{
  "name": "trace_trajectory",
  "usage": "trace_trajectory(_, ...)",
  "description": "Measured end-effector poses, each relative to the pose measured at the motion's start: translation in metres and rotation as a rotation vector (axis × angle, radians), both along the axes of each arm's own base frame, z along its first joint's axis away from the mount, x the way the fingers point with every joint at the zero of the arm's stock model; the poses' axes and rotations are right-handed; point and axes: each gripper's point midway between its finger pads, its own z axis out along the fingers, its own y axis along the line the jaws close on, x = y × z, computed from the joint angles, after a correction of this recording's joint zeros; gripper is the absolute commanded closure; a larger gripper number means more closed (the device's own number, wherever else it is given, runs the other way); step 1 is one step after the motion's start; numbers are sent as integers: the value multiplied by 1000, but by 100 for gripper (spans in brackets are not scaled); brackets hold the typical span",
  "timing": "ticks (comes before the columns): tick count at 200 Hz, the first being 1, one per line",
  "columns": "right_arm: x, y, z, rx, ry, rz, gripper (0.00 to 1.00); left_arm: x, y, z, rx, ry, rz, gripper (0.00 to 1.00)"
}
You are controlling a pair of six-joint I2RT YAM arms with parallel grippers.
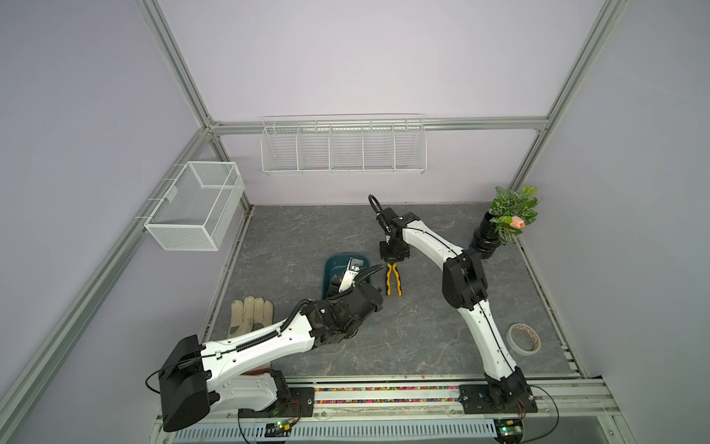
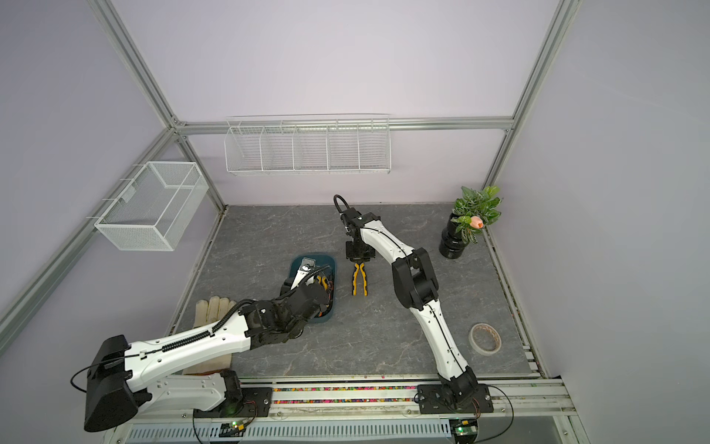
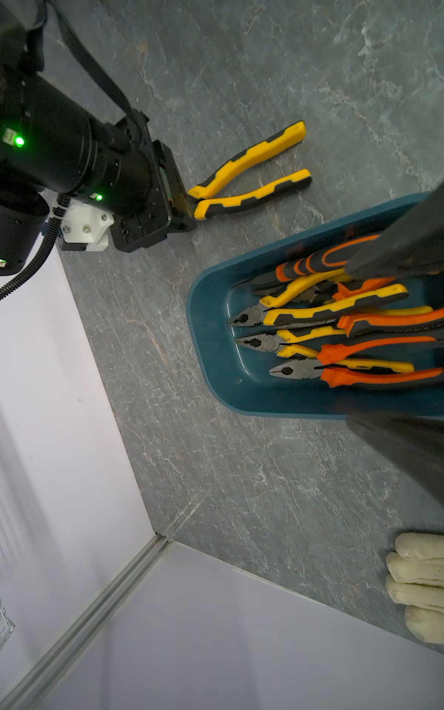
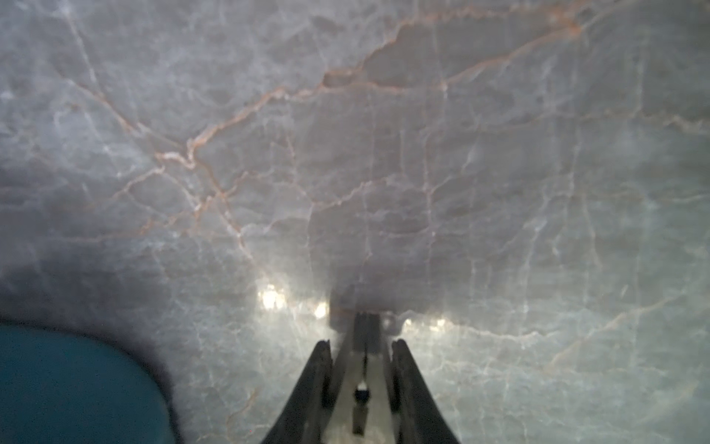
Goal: Take the pliers out of the storage box
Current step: Place the pliers at the center of the board.
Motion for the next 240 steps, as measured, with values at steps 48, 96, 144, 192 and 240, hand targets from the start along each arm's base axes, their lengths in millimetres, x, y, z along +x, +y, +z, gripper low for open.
trace_trajectory(48, 22, 3, 2, 2, -24, -5, 93, -1, 1, -3, 1, 8, -1, 43)
trace_trajectory(96, 27, 5, -6, 0, -15, -6, 93, -1, 1, -4, 4, 10, -1, 43)
trace_trajectory(144, 27, 4, -7, 2, -10, -9, 93, -2, 2, -4, 9, 13, -1, 42)
trace_trajectory(192, 27, 3, -7, 1, -8, -11, 78, -2, 2, -4, 10, 13, -1, 41)
trace_trajectory(240, 28, 2, -8, 0, -6, -15, 61, -2, 2, -4, 10, 13, -1, 41)
